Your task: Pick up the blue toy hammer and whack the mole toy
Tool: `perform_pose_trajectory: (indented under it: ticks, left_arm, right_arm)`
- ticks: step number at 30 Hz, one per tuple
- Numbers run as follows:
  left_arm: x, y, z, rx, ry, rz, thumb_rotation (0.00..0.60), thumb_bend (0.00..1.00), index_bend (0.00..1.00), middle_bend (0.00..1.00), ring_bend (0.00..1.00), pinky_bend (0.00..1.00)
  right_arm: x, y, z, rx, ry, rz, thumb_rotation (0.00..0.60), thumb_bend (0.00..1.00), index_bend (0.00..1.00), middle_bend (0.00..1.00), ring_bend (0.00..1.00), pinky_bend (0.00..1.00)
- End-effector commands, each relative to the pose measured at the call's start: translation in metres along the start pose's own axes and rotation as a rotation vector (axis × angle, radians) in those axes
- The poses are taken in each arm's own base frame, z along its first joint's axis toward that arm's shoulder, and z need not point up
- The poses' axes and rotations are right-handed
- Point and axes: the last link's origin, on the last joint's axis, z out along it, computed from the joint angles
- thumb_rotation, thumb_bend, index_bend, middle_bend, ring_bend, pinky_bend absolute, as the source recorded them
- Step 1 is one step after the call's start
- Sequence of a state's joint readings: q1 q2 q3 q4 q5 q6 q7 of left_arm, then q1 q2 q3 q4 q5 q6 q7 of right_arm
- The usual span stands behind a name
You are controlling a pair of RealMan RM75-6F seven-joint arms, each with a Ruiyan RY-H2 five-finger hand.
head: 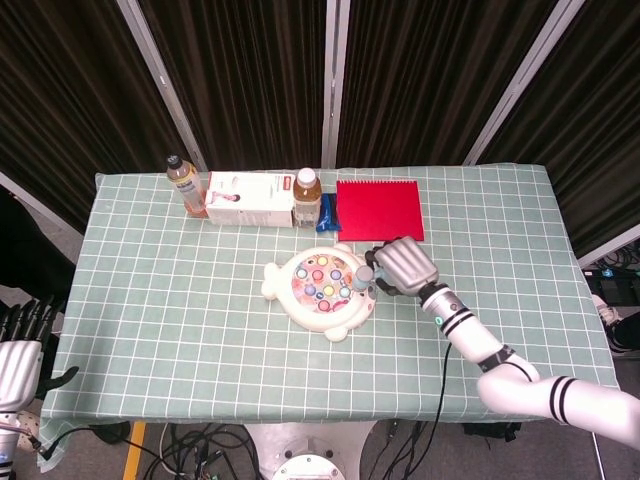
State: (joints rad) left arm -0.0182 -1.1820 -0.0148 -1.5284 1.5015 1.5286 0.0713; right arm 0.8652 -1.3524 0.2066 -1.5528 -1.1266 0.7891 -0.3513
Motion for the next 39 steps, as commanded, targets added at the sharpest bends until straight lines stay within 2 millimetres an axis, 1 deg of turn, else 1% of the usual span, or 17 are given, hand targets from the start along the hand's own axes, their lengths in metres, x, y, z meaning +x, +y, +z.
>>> perform_pose_trajectory:
  ticks: [1, 5, 9, 11, 16, 20, 25, 29, 32, 35, 39]
  left_arm:
    - [-0.001, -0.001, 0.0, 0.003, -0.001, -0.002, 0.6, 0.09, 0.09, 0.03, 0.0, 0.0]
    - [-0.003, -0.002, -0.001, 0.005, -0.005, -0.006, 0.6, 0.09, 0.09, 0.03, 0.0, 0.0]
    - [-0.004, -0.004, -0.002, 0.01, -0.006, -0.011, 0.6, 0.09, 0.09, 0.03, 0.0, 0.0]
    - [-0.005, -0.004, -0.002, 0.01, -0.006, -0.012, 0.6, 0.09, 0.09, 0.03, 0.0, 0.0]
    - [-0.004, -0.004, -0.003, 0.006, 0.0, -0.011, 0.6, 0.09, 0.09, 0.03, 0.0, 0.0]
    - [-0.003, -0.003, -0.003, 0.004, 0.004, -0.01, 0.6, 0.09, 0.09, 0.03, 0.0, 0.0]
    - [-0.003, -0.003, -0.003, 0.007, 0.001, -0.01, 0.6, 0.09, 0.09, 0.03, 0.0, 0.0]
    - [-0.004, -0.004, -0.003, 0.009, -0.004, -0.012, 0.6, 0.09, 0.09, 0.03, 0.0, 0.0]
    - [-0.005, -0.005, -0.003, 0.013, -0.006, -0.015, 0.6, 0.09, 0.09, 0.03, 0.0, 0.0]
    - [-0.006, -0.006, -0.003, 0.019, -0.005, -0.017, 0.6, 0.09, 0.09, 0.03, 0.0, 0.0]
    - [-0.005, -0.005, -0.002, 0.011, -0.004, -0.016, 0.6, 0.09, 0.09, 0.03, 0.0, 0.0]
  right_arm:
    - [-0.004, -0.024, 0.017, 0.031, -0.041, -0.031, 0.6, 0.53, 0.66, 0.61, 0.47, 0.6]
    - [-0.01, -0.033, 0.024, 0.033, -0.065, -0.064, 0.6, 0.53, 0.66, 0.61, 0.47, 0.6]
    - [-0.015, -0.035, 0.027, 0.02, -0.086, -0.109, 0.6, 0.53, 0.67, 0.61, 0.47, 0.6]
    - [-0.013, -0.036, 0.026, 0.015, -0.079, -0.105, 0.6, 0.53, 0.67, 0.61, 0.47, 0.6]
    - [0.003, -0.038, 0.022, 0.014, -0.028, -0.078, 0.6, 0.53, 0.67, 0.61, 0.47, 0.6]
    - [0.007, -0.04, 0.024, 0.021, -0.028, -0.086, 0.6, 0.53, 0.67, 0.61, 0.47, 0.6]
    - [0.002, -0.046, 0.032, 0.026, -0.052, -0.109, 0.6, 0.53, 0.67, 0.61, 0.47, 0.6]
    - [-0.006, -0.05, 0.041, 0.02, -0.08, -0.146, 0.6, 0.53, 0.67, 0.61, 0.47, 0.6]
    - [-0.009, -0.052, 0.044, 0.016, -0.089, -0.156, 0.6, 0.53, 0.67, 0.61, 0.47, 0.6]
    - [-0.002, -0.052, 0.042, 0.01, -0.064, -0.13, 0.6, 0.53, 0.67, 0.61, 0.47, 0.6]
    - [0.013, -0.044, 0.032, -0.007, -0.014, -0.091, 0.6, 0.53, 0.67, 0.61, 0.47, 0.6]
